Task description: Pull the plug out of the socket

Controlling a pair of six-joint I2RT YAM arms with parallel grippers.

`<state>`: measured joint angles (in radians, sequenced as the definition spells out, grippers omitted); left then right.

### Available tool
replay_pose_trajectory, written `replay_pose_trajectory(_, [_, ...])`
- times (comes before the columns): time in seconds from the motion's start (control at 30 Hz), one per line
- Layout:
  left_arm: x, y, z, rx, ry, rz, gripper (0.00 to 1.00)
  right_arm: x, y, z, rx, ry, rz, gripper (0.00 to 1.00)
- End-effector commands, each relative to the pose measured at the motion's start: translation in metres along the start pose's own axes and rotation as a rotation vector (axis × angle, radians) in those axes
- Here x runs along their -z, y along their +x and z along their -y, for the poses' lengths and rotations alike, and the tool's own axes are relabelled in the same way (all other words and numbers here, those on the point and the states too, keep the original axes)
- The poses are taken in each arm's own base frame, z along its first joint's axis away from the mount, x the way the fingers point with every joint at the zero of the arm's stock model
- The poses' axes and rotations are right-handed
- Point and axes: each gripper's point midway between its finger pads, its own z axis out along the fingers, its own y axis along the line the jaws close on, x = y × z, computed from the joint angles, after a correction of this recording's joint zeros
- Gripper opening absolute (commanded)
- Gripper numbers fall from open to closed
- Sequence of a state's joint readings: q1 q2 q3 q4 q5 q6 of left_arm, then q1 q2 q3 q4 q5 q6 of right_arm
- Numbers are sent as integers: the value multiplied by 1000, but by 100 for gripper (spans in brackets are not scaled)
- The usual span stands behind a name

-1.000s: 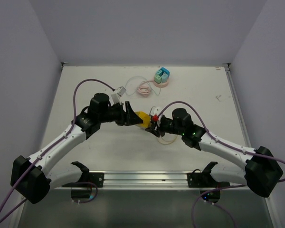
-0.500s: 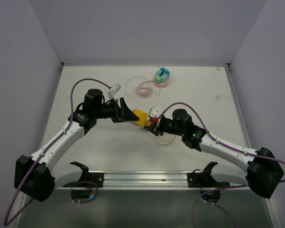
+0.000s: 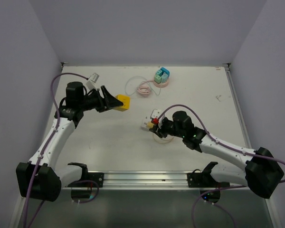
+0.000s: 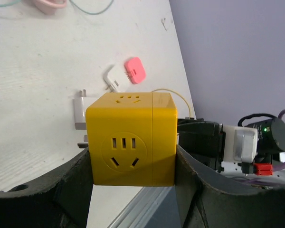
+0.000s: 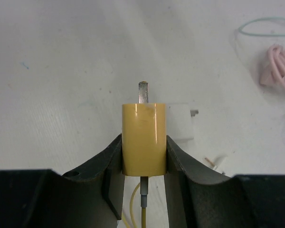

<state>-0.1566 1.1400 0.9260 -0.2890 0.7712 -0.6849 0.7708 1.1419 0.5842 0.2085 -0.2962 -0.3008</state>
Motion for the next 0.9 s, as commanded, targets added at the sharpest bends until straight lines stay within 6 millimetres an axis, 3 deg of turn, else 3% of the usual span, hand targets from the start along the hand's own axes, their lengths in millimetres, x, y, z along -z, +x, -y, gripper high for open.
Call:
replay_pose_trajectory(0.0, [15,-34,16,-107,19,123,0,3,23,1,-11,20,-81,0])
replay_pose_trajectory(0.17, [20,-40,4,-131,-23,151,0,0,30,1,-62,27,-122,0])
replay_pose_trajectory(0.33, [28,-38,-26,-195,-183,174,0,-6,47,11,-213,93,-209,0])
replay_pose_trajectory(0.53, [45,-22,-70,-313,-376,201,0,-13,46,36,-483,202,-155,0])
replay_pose_trajectory(0.67, [53,-13,-88,-367,-444,220,0,-7,62,60,-656,296,-151,0])
replay_pose_trajectory(0.87, [54,-8,-106,-389,-480,270,0,0,92,62,-881,306,-148,0])
